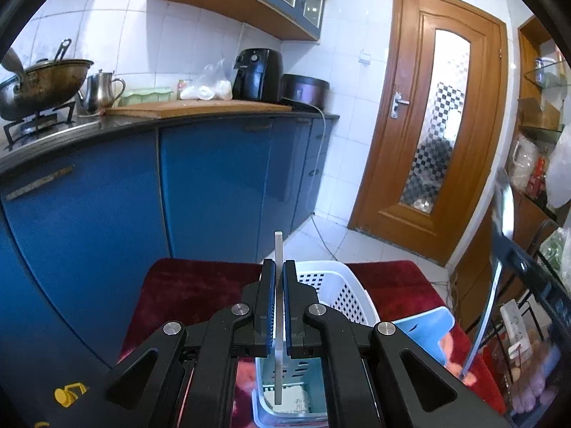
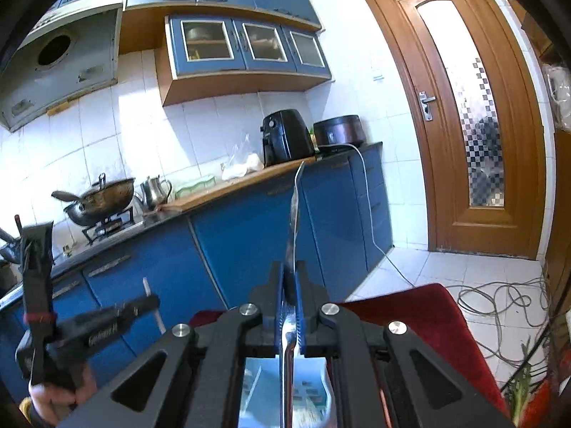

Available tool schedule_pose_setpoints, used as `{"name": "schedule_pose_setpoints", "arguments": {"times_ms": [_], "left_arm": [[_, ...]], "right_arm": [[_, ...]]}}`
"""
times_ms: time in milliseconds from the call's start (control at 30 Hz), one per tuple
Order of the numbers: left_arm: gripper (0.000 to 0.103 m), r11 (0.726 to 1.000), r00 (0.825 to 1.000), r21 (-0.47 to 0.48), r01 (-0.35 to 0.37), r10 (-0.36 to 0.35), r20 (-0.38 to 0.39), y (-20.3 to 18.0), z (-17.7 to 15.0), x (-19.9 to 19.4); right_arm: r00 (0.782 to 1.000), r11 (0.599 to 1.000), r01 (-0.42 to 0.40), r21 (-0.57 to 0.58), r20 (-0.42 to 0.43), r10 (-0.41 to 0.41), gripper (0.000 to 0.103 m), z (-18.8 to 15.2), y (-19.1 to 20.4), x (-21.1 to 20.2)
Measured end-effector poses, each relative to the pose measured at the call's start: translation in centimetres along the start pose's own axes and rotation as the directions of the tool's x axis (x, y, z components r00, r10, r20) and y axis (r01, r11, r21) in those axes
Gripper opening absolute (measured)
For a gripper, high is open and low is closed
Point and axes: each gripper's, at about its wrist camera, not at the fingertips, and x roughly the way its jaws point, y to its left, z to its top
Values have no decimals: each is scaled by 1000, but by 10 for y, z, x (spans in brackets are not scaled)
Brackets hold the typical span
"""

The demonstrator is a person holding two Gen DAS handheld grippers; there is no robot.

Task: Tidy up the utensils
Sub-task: 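Lift the chopstick with the left tool while the right tool carries the metal utensil over the holder, then lower the chopstick into the holder and open the left tool while the right tool releases its utensil there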

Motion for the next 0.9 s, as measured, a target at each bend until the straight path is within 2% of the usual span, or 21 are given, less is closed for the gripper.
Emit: {"name": "schedule_pose_setpoints", "arguments": {"times_ms": [133, 300, 500, 767, 900], "left_arm": [[4, 1000, 1000, 2, 7, -7, -12, 2, -4, 8], [4, 1000, 999, -3, 18, -18, -29, 4, -11, 14], [4, 1000, 999, 9, 14, -14, -31, 2, -18, 16], [4, 1000, 999, 21, 10, -10, -42, -3, -22, 17], [7, 1000, 998, 7, 17, -17, -65, -2, -24, 16]], "right_arm": [[998, 998, 44, -47, 56, -41, 8, -5, 7, 17], [996, 992, 59, -114, 74, -51, 8, -21, 15, 26], [998, 983, 62, -173, 41, -56, 8, -42, 20, 29], [999, 988, 27, -150, -26, -31, 9, -50, 14, 24], [999, 990, 17, -141, -46, -23, 20, -50, 13, 21]]}}
